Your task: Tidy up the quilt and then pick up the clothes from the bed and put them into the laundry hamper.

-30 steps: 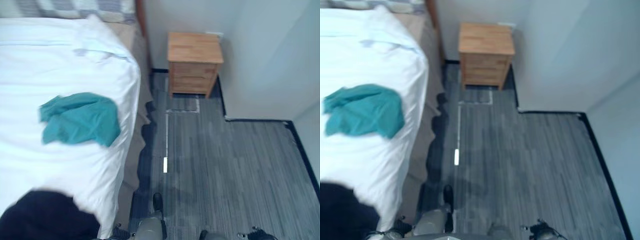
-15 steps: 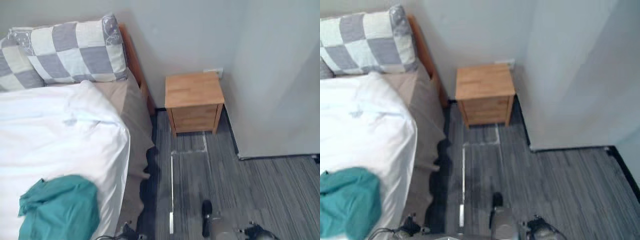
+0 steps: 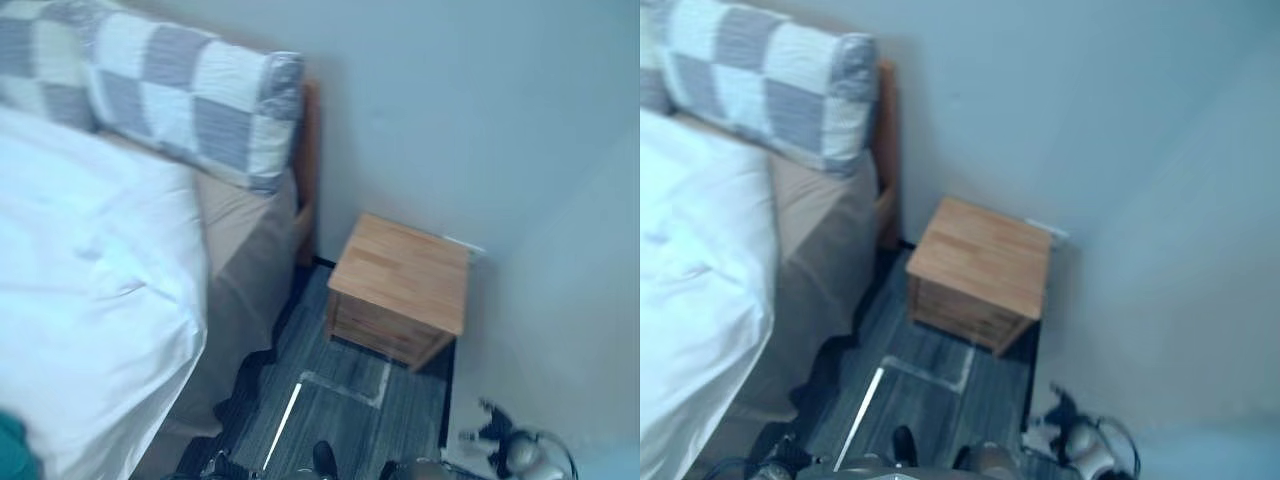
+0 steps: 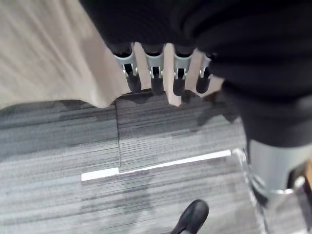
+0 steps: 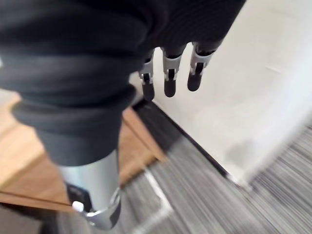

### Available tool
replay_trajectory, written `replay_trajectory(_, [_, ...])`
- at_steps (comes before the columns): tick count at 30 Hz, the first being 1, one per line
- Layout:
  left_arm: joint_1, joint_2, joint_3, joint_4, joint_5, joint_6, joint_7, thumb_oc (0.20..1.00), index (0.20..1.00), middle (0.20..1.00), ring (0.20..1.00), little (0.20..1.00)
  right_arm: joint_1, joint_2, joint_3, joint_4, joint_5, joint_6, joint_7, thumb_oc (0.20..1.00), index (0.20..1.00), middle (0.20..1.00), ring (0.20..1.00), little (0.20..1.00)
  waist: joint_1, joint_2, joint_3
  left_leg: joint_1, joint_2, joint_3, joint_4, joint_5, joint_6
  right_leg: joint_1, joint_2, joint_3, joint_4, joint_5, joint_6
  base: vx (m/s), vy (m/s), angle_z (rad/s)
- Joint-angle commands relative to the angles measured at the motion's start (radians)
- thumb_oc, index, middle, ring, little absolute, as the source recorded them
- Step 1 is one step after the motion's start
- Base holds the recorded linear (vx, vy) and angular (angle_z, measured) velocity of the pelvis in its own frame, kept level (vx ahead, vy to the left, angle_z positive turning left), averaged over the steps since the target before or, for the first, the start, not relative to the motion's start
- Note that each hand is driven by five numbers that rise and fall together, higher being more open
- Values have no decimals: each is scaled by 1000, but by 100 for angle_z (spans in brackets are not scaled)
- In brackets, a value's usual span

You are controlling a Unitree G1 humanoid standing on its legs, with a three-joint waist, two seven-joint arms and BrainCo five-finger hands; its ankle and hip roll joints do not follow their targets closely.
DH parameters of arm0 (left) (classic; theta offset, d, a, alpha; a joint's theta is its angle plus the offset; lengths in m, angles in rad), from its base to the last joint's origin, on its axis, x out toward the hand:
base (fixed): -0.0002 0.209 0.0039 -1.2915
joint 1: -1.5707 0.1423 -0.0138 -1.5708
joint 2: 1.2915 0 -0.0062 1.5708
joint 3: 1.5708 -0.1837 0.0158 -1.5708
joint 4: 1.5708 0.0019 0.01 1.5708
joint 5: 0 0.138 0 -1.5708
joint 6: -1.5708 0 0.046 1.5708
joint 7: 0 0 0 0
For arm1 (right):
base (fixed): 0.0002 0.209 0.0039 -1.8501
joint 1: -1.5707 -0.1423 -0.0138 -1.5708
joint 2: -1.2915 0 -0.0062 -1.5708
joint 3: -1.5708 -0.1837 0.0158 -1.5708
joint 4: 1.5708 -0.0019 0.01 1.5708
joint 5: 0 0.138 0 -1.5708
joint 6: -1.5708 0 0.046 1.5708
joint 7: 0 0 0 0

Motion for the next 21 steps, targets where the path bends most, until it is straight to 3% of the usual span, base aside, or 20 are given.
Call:
replay_trajectory(1, [6, 21, 17, -38, -18, -4, 35, 1000, 1000, 1000, 1000, 1000, -170, -82, -52, -82, -60, -63, -10, 1000, 1000, 1000, 1000, 1000, 14, -24, 117, 83, 79, -84, 16, -91, -237, 110, 28, 227, -612, 157, 28, 466, -298, 255])
replay_trajectory(2, [2, 19, 24, -27, -11, -1, 21, 1000, 1000, 1000, 1000, 1000, -139, -109, -67, -130, -92, -53, -7, 1000, 1000, 1000, 1000, 1000, -21, -34, 117, 116, 58, -206, 7, -121, -240, 91, 95, 396, -732, 182, 41, 365, -226, 278])
replay_trajectory(4, [2, 19, 24, -27, -11, -1, 21, 1000, 1000, 1000, 1000, 1000, -139, -109, -67, -132, -92, -52, -6, 1000, 1000, 1000, 1000, 1000, -23, -35, 115, 112, 57, -208, 6, -116, -241, 90, 93, 395, -737, 188, 41, 127, -101, 285])
replay_trajectory(5, [6, 27, 23, -24, -5, -4, 21, 1000, 1000, 1000, 1000, 1000, -116, -120, -81, -182, -95, -61, 0, 1000, 1000, 1000, 1000, 1000, -11, -48, 112, 107, 40, -247, 18, -131, -242, 120, 84, 402, -773, 194, 32, 101, -285, 291])
replay_trajectory(6, [25, 22, 28, -20, -2, -4, 15, 1000, 1000, 1000, 1000, 1000, -142, -136, -92, -270, -86, -77, -9, 1000, 1000, 1000, 1000, 1000, -1, -51, 111, 88, 32, -290, 45, -136, -250, 141, 71, 349, -772, 206, 16, 103, -286, 190])
replay_trajectory(11, [60, 17, 46, 8, 7, 4, 9, 1000, 1000, 1000, 1000, 1000, -182, -156, -97, -322, -71, -97, -9, 1000, 1000, 1000, 1000, 1000, 2, -39, 105, 52, 28, -284, 134, -160, -282, 191, 54, 283, -803, 198, 3, 93, -133, 79])
replay_trajectory(12, [62, 13, 46, 14, 11, 14, 14, 1000, 1000, 1000, 1000, 1000, -211, -184, -111, -352, -63, -96, -18, 1000, 1000, 1000, 1000, 1000, 8, -32, 124, -22, 81, -164, 239, -104, -323, 237, 27, 223, -815, 180, -4, 13, -36, 101])
replay_trajectory(14, [63, 10, 45, 21, 22, 27, 13, 1000, 1000, 1000, 1000, 1000, -240, -225, -132, -369, -61, -89, -26, 1000, 1000, 1000, 1000, 1000, 1, -27, 130, -70, 209, 45, 278, -73, -325, 285, -1, 135, -827, 157, 1, 53, -30, 140])
replay_trajectory(15, [72, 12, 50, 20, 21, 32, 11, 1000, 1000, 1000, 1000, 1000, -256, -242, -140, -378, -61, -83, -28, 1000, 1000, 1000, 1000, 1000, -1, -20, 117, -72, 246, 132, 238, -63, -317, 297, -2, 94, -834, 151, 5, 150, 25, 108])
replay_trajectory(16, [86, 13, 56, 17, 23, 35, 6, 1000, 1000, 1000, 1000, 1000, -276, -263, -143, -377, -60, -74, -31, 1000, 1000, 1000, 1000, 1000, 7, -5, 104, -83, 260, 183, 179, -18, -318, 319, 3, 66, -846, 144, 10, 207, 90, 83])
replay_trajectory(18, [99, 10, 56, 16, 22, 31, 5, 1000, 1000, 1000, 1000, 1000, -330, -298, -144, -374, -51, -70, -42, 1000, 1000, 1000, 1000, 1000, 28, 14, 92, -136, 283, 197, 104, 73, -342, 359, 0, 29, -857, 122, 15, 272, 133, 78])
replay_trajectory(19, [102, 10, 47, 25, 36, 38, 6, 1000, 1000, 1000, 1000, 1000, -351, -315, -144, -353, -54, -66, -59, 1000, 1000, 1000, 1000, 1000, 38, 20, 87, -142, 314, 230, 65, 86, -350, 368, -14, -3, -866, 118, 27, 295, 154, 56])
replay_trajectory(21, [133, 10, 59, 27, 31, 38, 0, 1000, 1000, 1000, 1000, 1000, -412, -338, -111, -359, -67, -63, -52, 1000, 1000, 1000, 1000, 1000, 23, 33, 71, -94, 315, 246, 0, 106, -348, 398, -13, -28, -833, 87, 39, 320, 178, 46])
